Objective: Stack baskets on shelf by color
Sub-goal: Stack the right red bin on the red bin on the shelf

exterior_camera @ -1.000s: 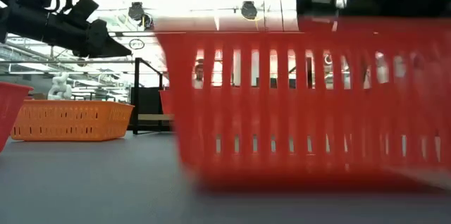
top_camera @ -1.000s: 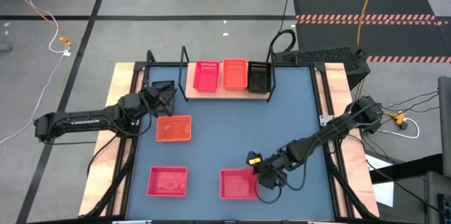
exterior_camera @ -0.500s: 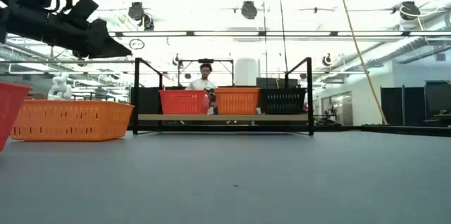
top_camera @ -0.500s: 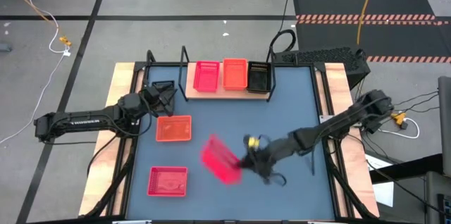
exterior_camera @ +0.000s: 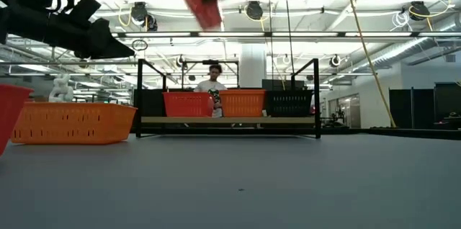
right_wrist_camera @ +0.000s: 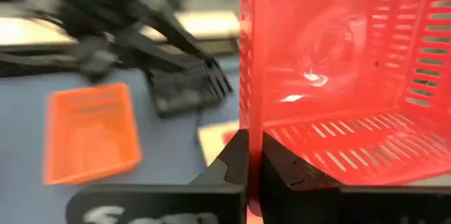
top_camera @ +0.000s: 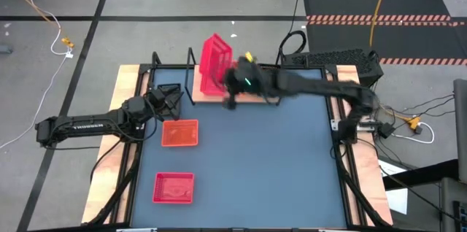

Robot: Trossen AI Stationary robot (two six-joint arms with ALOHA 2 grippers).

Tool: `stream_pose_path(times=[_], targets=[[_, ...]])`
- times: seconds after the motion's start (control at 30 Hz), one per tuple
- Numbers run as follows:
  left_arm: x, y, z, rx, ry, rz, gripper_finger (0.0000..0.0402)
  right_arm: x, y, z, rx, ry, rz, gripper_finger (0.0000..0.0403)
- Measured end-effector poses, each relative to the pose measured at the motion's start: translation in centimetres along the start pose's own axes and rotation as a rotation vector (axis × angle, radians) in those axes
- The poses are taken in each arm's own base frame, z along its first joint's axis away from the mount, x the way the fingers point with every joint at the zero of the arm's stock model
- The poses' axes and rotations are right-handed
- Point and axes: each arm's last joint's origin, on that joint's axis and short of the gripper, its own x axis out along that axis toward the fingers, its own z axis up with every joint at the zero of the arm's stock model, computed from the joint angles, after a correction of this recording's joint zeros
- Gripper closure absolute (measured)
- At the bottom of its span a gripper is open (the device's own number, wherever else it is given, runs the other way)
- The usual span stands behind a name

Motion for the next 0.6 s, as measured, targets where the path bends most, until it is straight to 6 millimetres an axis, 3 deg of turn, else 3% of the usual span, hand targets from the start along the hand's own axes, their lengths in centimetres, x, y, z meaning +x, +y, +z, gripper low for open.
stream_pose_path(times=[0.13,0.2,0.43,0.6], targets=[[0.0,0.0,-0.1,0.015,0.005,-0.001,0.025,5.5,-2.9,0.3,0.147,0.081,0.054,0.0401],[0.0,0.0,-0.1,0.016,0.008,-0.001,0.025,7.5,-3.0,0.4,0.159,0.104,0.08,0.0401],[0.0,0.0,-0.2,0.027,0.021,-0.012,0.025,11.3,-2.6,-3.0,0.099,0.32,0.035,0.0402],[0.0,-0.1,-0.3,0.027,0.024,-0.019,0.025,11.9,-2.5,-3.5,0.067,0.318,0.037,0.0399]])
